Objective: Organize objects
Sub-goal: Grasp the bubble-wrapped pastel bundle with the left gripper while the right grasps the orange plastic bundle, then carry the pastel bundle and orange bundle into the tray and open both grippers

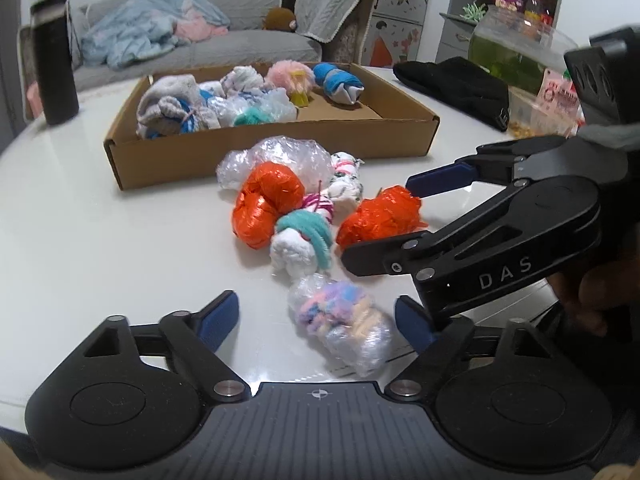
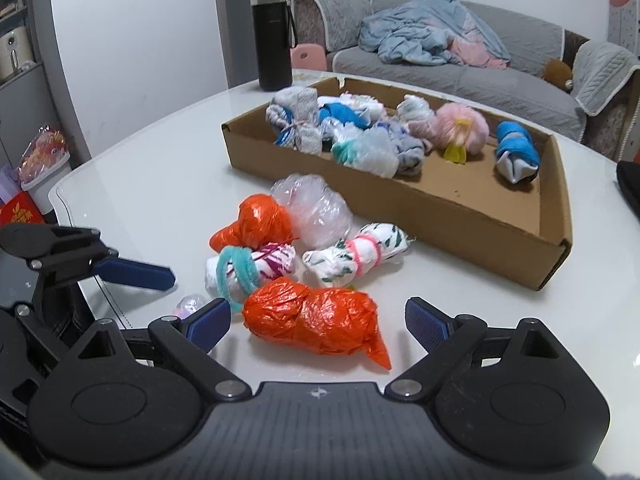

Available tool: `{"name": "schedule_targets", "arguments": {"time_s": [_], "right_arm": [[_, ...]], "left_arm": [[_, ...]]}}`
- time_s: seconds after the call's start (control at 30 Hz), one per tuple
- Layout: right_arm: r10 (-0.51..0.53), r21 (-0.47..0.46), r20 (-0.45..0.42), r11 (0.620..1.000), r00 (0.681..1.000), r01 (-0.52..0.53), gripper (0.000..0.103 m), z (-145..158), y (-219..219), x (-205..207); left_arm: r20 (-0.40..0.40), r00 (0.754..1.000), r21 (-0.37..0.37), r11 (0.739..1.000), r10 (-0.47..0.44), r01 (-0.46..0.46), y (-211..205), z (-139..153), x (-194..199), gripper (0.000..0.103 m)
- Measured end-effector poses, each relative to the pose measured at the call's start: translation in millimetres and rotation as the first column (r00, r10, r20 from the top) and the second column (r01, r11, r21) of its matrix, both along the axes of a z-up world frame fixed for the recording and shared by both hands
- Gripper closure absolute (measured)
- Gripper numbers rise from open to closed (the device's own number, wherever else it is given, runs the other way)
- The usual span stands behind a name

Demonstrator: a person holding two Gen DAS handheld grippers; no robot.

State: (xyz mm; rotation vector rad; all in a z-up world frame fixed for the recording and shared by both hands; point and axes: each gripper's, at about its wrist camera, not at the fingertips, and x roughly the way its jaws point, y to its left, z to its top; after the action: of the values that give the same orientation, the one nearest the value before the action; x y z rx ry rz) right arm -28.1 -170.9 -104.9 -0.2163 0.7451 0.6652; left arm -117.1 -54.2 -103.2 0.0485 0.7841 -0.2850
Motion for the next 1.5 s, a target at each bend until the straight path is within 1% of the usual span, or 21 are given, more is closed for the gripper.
{"name": "schedule_targets", "arguments": {"time_s": [0.03,0.1,0.13,0.17,0.2,0.23,0.3,0.43,0.7,0.87,1.03,1.17,1.33,1.5], "right_arm": [[0.000,-0.001,0.000,1.000,1.000,0.000,0.011,-0.7,-0.3,-0.5],[-0.003,0.004,-0.008,1.000,1.000,0.003,0.012,-2.4,-3.0,-1.2],[-0.008,0.003,-0.012,1.000,1.000,0.008,0.014,-3.9,-3.8,-0.9],[-0.015,0.001,-0.013,1.000,1.000,0.015,0.016,-4.7,-4.9,-1.1],[-0.020,0.006,-0.015,1.000,1.000,0.020,0.021,-5.0,-6.8,-1.5],[-0.023,0.015,-0.020,1.000,1.000,0.023,0.026,-5.1,-8.4,-1.4],[-0.027,0.023,-0.024,0.999,0.999,0.028,0.031,-5.4,-10.3,-1.5],[-0.029,0.023,-0.020,0.999,0.999,0.030,0.037,-5.8,-12.1,-3.7],[-0.050,0.025,-0.018,0.998,0.999,0.051,0.038,-3.1,-24.4,-7.5],[-0.068,0.028,0.004,0.997,0.998,0.068,0.038,5.3,-35.1,-6.5],[-0.090,0.032,0.040,0.996,0.995,0.089,0.038,21.0,-46.4,1.2],[-0.097,0.023,0.085,0.995,0.992,0.095,0.038,39.7,-53.6,12.4],[-0.092,0.012,0.146,0.996,0.985,0.091,0.038,64.2,-56.7,31.8],[-0.084,-0.006,0.182,0.996,0.980,0.087,0.038,80.4,-55.6,53.4]], "left_arm": [[0.008,1.000,0.006,1.000,-0.009,0.009,-0.1,-0.2,-1.1,0.022],[0.026,0.999,0.018,0.999,-0.028,0.027,0.5,-0.7,-3.3,0.031],[0.034,0.999,0.031,0.999,-0.034,0.033,0.5,-0.6,-4.1,0.034],[0.041,0.998,0.043,0.998,-0.037,0.035,0.1,-0.4,-4.9,0.040],[0.043,0.998,0.044,0.998,-0.039,0.038,0.7,0.0,-5.2,0.043],[0.040,0.998,0.037,0.999,-0.042,0.040,1.7,0.1,-4.9,0.043],[0.040,0.998,0.034,0.999,-0.043,0.042,2.6,0.3,-5.0,0.043],[0.037,0.998,0.032,0.999,-0.043,0.042,4.4,0.6,-6.2,0.043],[0.030,0.999,0.033,0.999,-0.034,0.033,12.8,3.6,-9.2,0.044],[0.054,0.998,0.038,0.999,-0.023,0.021,21.5,14.4,-9.1,0.044],[0.093,0.995,0.051,0.999,-0.020,0.015,28.8,31.9,-0.7,0.044],[0.127,0.992,0.044,0.999,-0.028,0.022,31.6,51.7,14.4,0.044],[0.170,0.984,0.042,0.998,-0.055,0.048,26.8,80.1,43.4,0.044],[0.192,0.979,0.035,0.997,-0.073,0.068,16.9,106.2,79.6,0.044]]}}
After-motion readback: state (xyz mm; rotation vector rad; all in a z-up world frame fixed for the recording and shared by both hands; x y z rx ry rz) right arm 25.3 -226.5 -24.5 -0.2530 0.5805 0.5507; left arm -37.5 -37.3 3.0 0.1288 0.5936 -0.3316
